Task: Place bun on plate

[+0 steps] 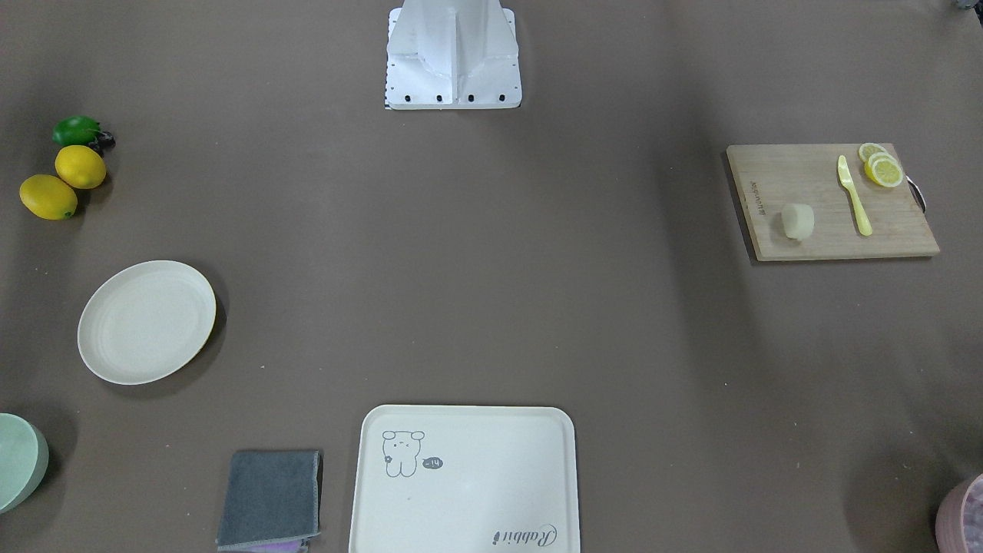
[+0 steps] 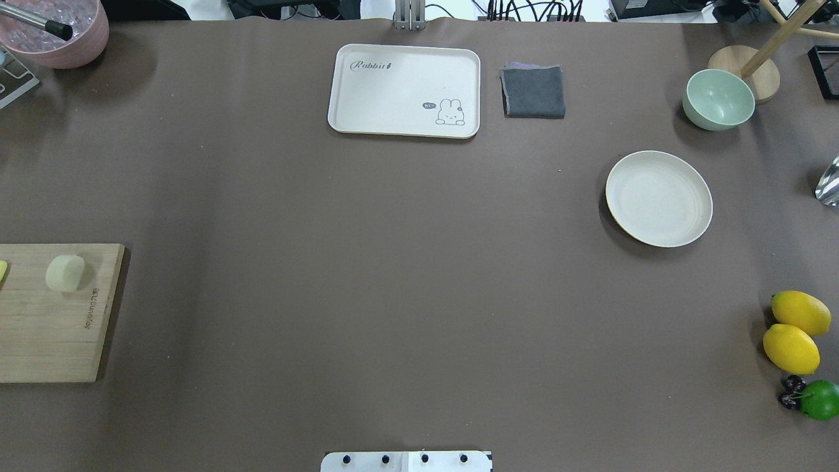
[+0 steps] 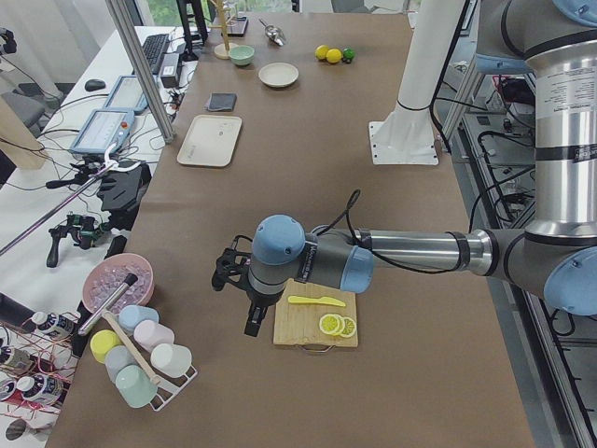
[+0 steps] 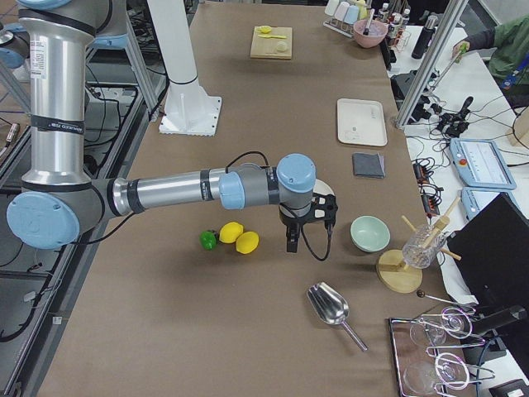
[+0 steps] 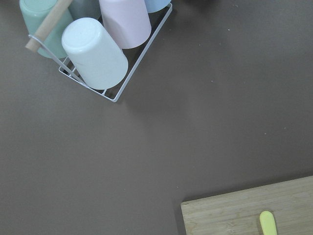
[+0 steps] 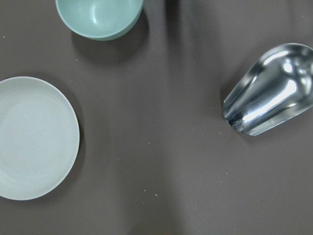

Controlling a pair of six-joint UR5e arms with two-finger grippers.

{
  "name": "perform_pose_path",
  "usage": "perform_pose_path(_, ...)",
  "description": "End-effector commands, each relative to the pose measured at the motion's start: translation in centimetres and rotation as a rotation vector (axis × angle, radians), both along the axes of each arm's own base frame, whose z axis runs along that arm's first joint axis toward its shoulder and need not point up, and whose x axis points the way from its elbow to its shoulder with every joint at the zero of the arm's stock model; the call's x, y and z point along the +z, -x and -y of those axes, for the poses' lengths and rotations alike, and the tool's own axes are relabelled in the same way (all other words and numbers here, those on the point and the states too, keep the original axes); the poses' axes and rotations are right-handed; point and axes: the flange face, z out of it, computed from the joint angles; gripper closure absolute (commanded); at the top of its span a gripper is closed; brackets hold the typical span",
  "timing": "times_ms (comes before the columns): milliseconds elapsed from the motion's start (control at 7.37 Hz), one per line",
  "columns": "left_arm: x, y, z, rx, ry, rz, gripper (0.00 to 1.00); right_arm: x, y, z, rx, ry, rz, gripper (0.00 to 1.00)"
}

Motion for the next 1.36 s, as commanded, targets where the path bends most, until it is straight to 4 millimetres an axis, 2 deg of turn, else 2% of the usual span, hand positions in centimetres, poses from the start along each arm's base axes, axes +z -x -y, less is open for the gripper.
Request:
perform_pose_path(0,-1.4,-2.4,0.9,-0.093,0.04,-0.059,0.02,-1.5,5.7,0.9,0.026,-0.012,0.012,0.0)
perform_pose_path(136,-1.1,-4.1,0.5,-0.111,0.063,-0.075,0.02,-1.8,9.5,0.8,0.039,0.004,-0.01,0.0)
perform_pose_path(407,-1.3,-4.9,0.6,-0.13,0.056,-0.069,0.02,-1.8,17.4,0.4,0.052,-0.02,-0.008,0.0)
perform_pose_path(543,-1.3,-4.9,0.6,-0.13,0.056,-0.069,0.02,-1.4,20.7,0.9,0.078,-0.034,-0.005,0.0)
perform_pose_path(679,-1.3,-5.0,0.6,-0.129,0.056,-0.067,0.02,-0.6,23.3,2.4,0.086,-0.058,-0.014,0.0)
perform_pose_path(814,-1.3,-5.1,0.6,-0.125,0.056,-0.069,0.02,0.9,25.4,3.8,0.071,-0.069,-0.011,0.0)
perform_pose_path(950,-1.3,-5.4,0.6,-0.119,0.056,-0.068,0.02,3.9,26.7,3.9,0.054,-0.068,-0.013,0.0)
perform_pose_path(1086,-1.3,-5.5,0.6,-0.118,0.056,-0.068,0.02,4.6,26.5,3.6,0.053,-0.091,0.008,0.0)
perform_pose_path(1221,-1.2,-5.5,0.6,-0.118,0.058,-0.068,0.02,4.2,26.1,3.3,0.051,-0.096,0.022,0.0)
